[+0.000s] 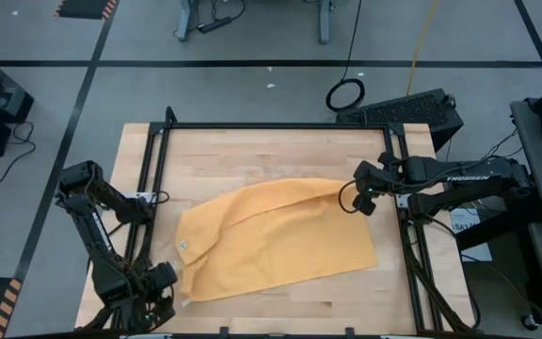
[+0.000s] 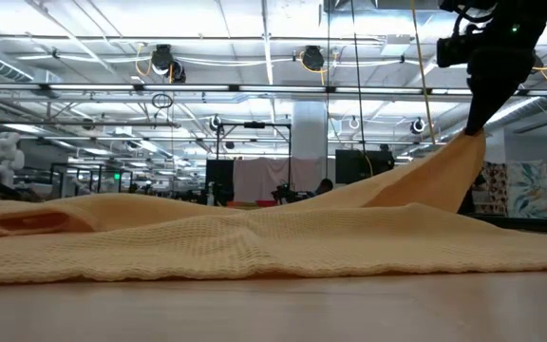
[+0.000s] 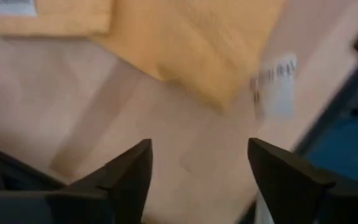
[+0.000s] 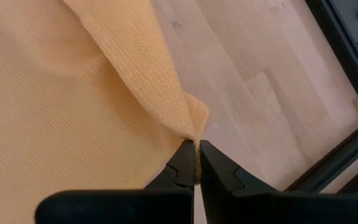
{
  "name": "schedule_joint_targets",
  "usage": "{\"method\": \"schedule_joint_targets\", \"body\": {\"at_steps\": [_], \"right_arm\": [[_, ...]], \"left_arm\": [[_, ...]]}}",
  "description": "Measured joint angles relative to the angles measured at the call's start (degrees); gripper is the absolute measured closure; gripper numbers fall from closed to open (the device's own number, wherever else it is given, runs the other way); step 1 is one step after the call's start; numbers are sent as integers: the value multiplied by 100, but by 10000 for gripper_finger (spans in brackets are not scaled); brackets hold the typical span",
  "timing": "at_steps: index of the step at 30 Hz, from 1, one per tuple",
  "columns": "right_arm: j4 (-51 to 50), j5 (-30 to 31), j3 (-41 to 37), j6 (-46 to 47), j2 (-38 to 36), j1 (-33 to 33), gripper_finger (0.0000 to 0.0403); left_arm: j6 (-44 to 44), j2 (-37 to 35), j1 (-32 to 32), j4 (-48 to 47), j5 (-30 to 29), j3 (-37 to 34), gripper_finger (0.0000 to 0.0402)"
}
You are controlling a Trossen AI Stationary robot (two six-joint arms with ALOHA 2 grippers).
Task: Roll towel
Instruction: Roll the yellow towel
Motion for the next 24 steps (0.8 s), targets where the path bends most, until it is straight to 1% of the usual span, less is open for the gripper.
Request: {"method": "schedule_joint_targets", "body": {"at_steps": [2, 4, 5, 7, 8, 9, 10, 13, 14, 18, 20, 24], "right_arm": [[0, -2, 2, -2, 2, 0, 403], [0, -2, 2, -7, 0, 0, 403], [0, -2, 0, -11, 2, 0, 403], [2, -2, 2, -14, 2, 0, 403], [2, -2, 1, -16, 1, 0, 403], [2, -2, 2, -17, 0, 0, 403], [4, -2, 1, -17, 2, 0, 403], [3, -4, 2, -19, 2, 0, 403], [3, -22, 2, -21, 2, 0, 403], [-25, -26, 2, -63, 2, 1, 403], [-63, -26, 2, -63, 0, 2, 403], [-106, -22, 2, -75, 0, 2, 403]], "left_arm": [[-10, -28, -37, -99, -2, 157, 122], [-10, -43, -38, -380, -174, 315, 119], [-2, -45, -36, -615, -458, 346, 119], [16, -45, 34, -920, -1453, 270, 119], [52, -44, 115, -864, -1994, 182, 119], [114, -43, 229, -682, -2334, 91, 118], [251, -33, 355, -435, -2473, -9, 118], [788, 163, 771, 210, -2496, -262, 118], [912, 270, 886, 257, -2396, -319, 118], [1003, 757, 1231, -402, -1523, -350, 118], [1092, 926, 1279, -546, -1400, -351, 118], [1502, 1142, 1317, -464, -1350, -351, 119]]}}
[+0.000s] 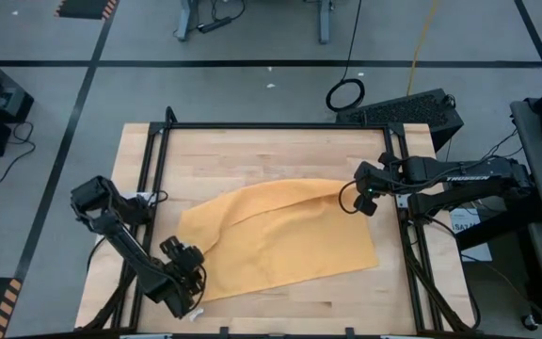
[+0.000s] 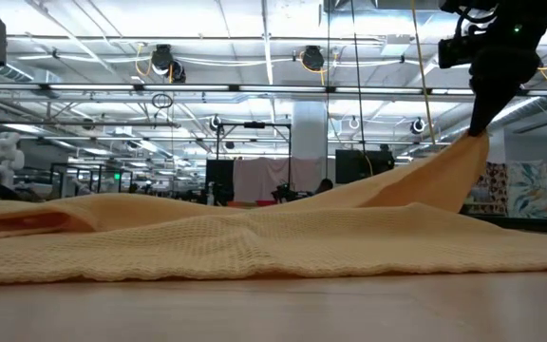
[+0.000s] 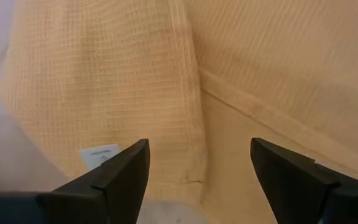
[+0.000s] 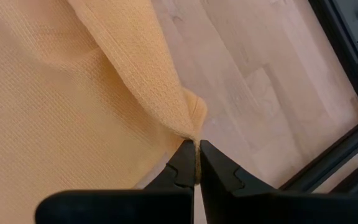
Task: Roll towel
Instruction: Roll the yellow towel
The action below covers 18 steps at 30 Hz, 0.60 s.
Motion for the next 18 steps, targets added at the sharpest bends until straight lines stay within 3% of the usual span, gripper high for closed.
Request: {"method": "schedule_joint_targets", "body": {"at_steps": [4, 8, 12, 16, 18], "right_arm": [[-1, 4, 0, -74, 0, 0, 403], [-3, 12, 0, -110, 0, 2, 403], [-18, 22, 0, -183, 0, 2, 403], [-134, 19, 0, -174, 0, 56, 403], [-283, 14, 0, -25, -9, 171, 403]], "left_arm": [[419, 283, 15, -91, 63, 0, 139], [585, 555, 111, -419, 80, 2, 185], [756, 671, 270, -769, 90, 1, 259], [1042, 558, 417, -1188, 92, 66, 372], [1115, 395, 487, -1513, 65, 195, 388]]}}
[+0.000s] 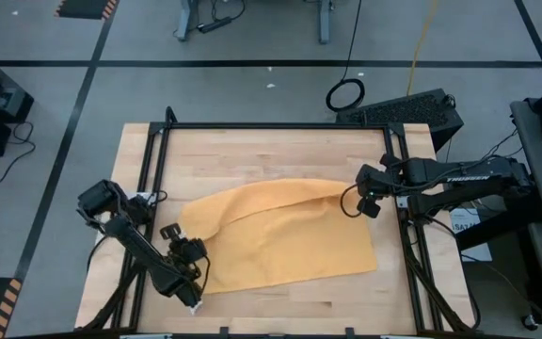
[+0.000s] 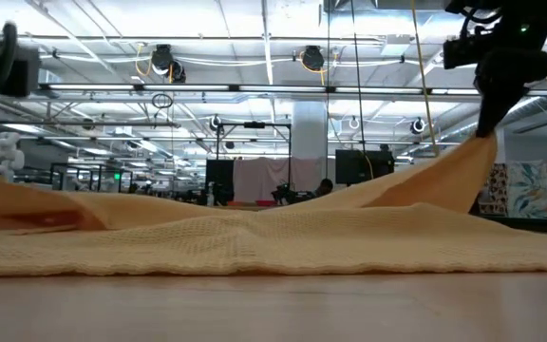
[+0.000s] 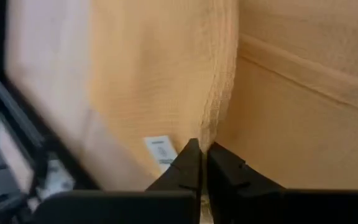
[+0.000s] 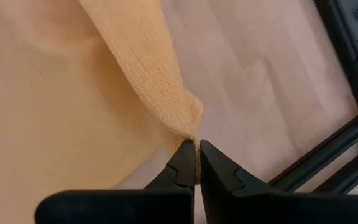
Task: Roll towel
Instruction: Roll the yellow towel
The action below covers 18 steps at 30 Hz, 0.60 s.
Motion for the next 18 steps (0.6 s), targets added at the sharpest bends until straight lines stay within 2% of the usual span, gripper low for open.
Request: {"method": "schedule_joint_targets", "body": {"at_steps": [3, 6, 7, 9, 12, 16, 18], "right_arm": [[-224, -20, 2, 380, -128, 264, 403], [-679, 37, 107, 886, -307, 511, 403], [-858, 137, 171, 1072, -359, 573, 403], [-1118, 518, 308, 1305, -441, 684, 403], [-1091, 1058, 403, 1260, -518, 756, 403], [-969, 1898, 404, 1111, -508, 715, 403], [-963, 2267, 404, 1044, -484, 651, 403]], "left_arm": [[218, -307, 109, -518, -337, 354, 387], [238, -654, 358, -1463, -972, 745, 395], [289, -778, 477, -1531, -1212, 798, 395], [952, -1153, 837, -1400, -1711, 688, 396], [1312, -1453, 1674, -1533, -2466, 649, 396], [2334, -1573, 2916, -1338, -3145, 635, 396], [3120, -1578, 3595, -1014, -3353, 644, 396]]}}
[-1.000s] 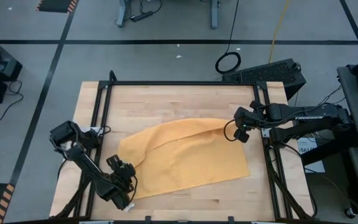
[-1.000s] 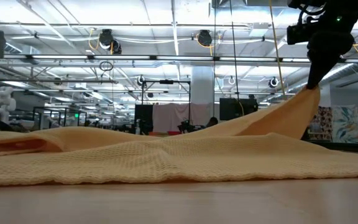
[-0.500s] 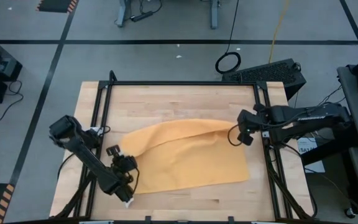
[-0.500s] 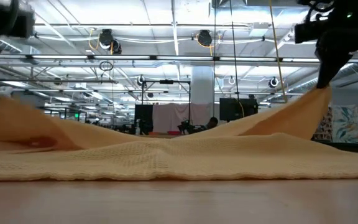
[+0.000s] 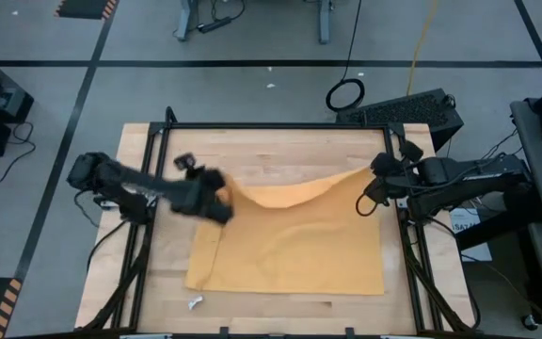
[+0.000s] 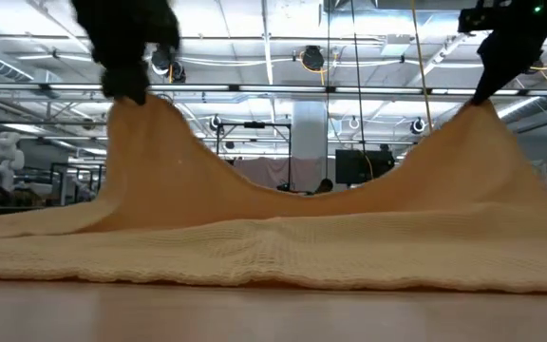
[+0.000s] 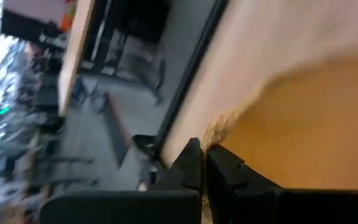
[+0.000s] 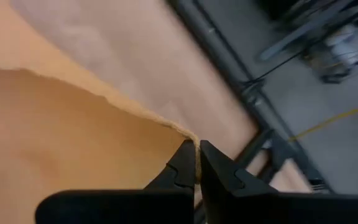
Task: Roll towel
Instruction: Roll the yellow towel
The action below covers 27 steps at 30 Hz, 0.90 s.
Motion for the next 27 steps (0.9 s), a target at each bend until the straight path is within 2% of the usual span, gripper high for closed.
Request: {"method": "schedule_joint_targets", "body": {"at_steps": [4, 7, 12, 16, 20, 22, 24, 27], "right_arm": [[-25, 174, 0, -95, 23, -153, 403], [-116, 153, -1, -37, 23, -211, 403], [125, 142, -159, 90, 55, -277, 403], [583, 120, -372, 88, 142, -277, 403], [651, 121, -389, 101, 231, -277, 403], [651, 119, -389, 103, 233, -277, 403], [649, 96, -389, 103, 233, -277, 403], [636, 56, -390, 76, 233, -277, 403]], "left_arm": [[1912, 7, 1210, 654, 96, -14, 396], [3003, 23, 1957, 1246, 451, -9, 385], [3987, 12, 2874, 1838, 1323, -11, 338], [4591, 4, 3317, 2273, 1446, -11, 282], [4860, 9, 3631, 2441, 1855, -11, 219], [4762, -12, 3671, 2350, 2270, -11, 193], [4580, -116, 3587, 2190, 2923, -11, 174], [4001, -249, 3187, 2040, 4298, -48, 162]]}}
